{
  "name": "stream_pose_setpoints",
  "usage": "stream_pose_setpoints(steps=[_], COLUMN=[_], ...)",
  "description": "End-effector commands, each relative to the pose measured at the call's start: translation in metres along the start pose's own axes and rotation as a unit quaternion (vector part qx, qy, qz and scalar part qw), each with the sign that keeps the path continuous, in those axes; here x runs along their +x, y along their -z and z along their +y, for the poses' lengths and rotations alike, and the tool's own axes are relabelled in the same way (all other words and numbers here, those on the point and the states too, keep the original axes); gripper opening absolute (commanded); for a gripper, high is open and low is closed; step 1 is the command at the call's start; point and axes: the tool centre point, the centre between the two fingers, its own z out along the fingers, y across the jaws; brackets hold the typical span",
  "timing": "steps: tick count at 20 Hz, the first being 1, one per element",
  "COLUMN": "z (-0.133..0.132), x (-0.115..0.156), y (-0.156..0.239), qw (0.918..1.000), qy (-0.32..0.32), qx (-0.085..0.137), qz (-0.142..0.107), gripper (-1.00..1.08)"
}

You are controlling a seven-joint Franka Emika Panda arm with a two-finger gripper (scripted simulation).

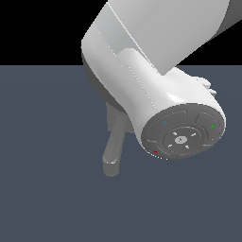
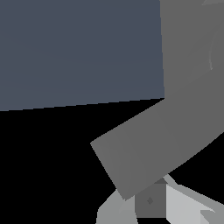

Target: Turn on the faucet by rotating a designated handle.

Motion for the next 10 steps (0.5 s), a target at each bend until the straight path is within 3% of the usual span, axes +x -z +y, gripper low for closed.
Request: stream_pose_setpoints(steps=[1, 7, 8, 10], z=[0.005, -0.006, -0.01, -0.012], x=[0.014, 0.023, 0.014, 0.02], y=[-0.001, -0.003, -0.002, -0.002], qw=[0.9989, 0.9985, 0.9996, 0.9995], qy=[0.021, 0.028, 0.017, 0.018], qx=[-0.03, -0.034, -0.019, -0.02], qz=[0.029, 0.033, 0.014, 0.015], gripper=[-1.0, -1.0, -1.0, -1.0])
